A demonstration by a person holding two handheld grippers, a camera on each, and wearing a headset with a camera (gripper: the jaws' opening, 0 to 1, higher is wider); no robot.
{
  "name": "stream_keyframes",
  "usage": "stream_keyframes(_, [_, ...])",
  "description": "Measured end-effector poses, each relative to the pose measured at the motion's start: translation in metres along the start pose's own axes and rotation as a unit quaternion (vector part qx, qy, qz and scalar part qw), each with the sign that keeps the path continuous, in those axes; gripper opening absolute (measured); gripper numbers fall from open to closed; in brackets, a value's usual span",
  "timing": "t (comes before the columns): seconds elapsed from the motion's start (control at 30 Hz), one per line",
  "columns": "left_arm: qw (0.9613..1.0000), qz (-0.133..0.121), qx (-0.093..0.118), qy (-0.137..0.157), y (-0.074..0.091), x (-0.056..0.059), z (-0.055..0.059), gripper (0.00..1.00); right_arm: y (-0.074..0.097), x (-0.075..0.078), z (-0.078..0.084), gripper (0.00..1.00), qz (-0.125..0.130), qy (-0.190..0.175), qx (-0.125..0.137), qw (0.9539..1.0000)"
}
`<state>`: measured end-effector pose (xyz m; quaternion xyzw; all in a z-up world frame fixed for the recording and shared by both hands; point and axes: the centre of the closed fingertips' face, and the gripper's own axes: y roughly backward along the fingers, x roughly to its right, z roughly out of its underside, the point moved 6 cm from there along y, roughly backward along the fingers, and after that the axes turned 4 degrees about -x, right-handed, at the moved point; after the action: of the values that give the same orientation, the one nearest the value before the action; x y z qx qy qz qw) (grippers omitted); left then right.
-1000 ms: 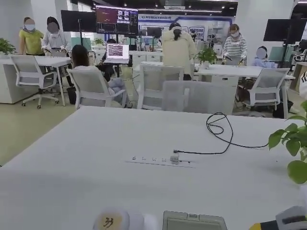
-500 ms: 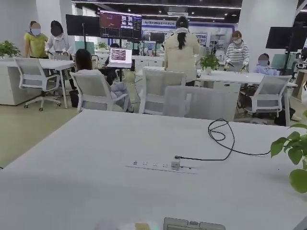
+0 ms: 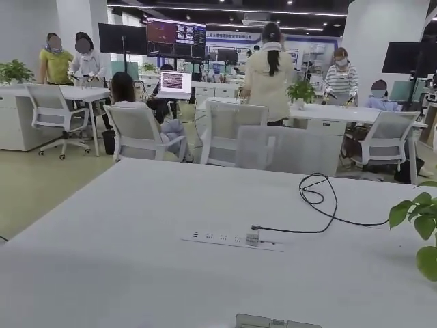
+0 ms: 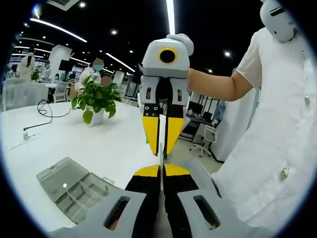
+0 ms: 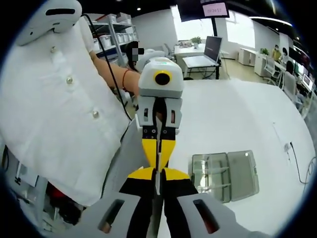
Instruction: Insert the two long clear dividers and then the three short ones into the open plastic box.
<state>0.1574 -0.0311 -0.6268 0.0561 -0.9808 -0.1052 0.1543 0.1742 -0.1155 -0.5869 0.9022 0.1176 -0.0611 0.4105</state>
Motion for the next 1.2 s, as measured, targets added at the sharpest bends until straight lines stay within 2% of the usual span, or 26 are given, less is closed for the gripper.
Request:
stream_keyframes(0.47, [0.9999,0.004,-0.007,-0.007,-0.001,0.0008,0.0033,0.0,-0.0032,-0.0009,0.0032,0.03,-0.014,-0.004,0.01,0.9998])
stream_keyframes(0.53, [0.9999,0.002,-0.007,-0.015,-0.001,0.0,0.004,0.0,-0.004,-0.0001,0.0038,0.03,-0.013,-0.004,0.01,0.9999])
stream_keyframes(1.2, [0.9996,-0.017,-0.013,-0.017,0.002,-0.0064,0.0077,0.01,-0.008,0.0067,0.0059,0.03,-0.001,0.0,0.008,1.0])
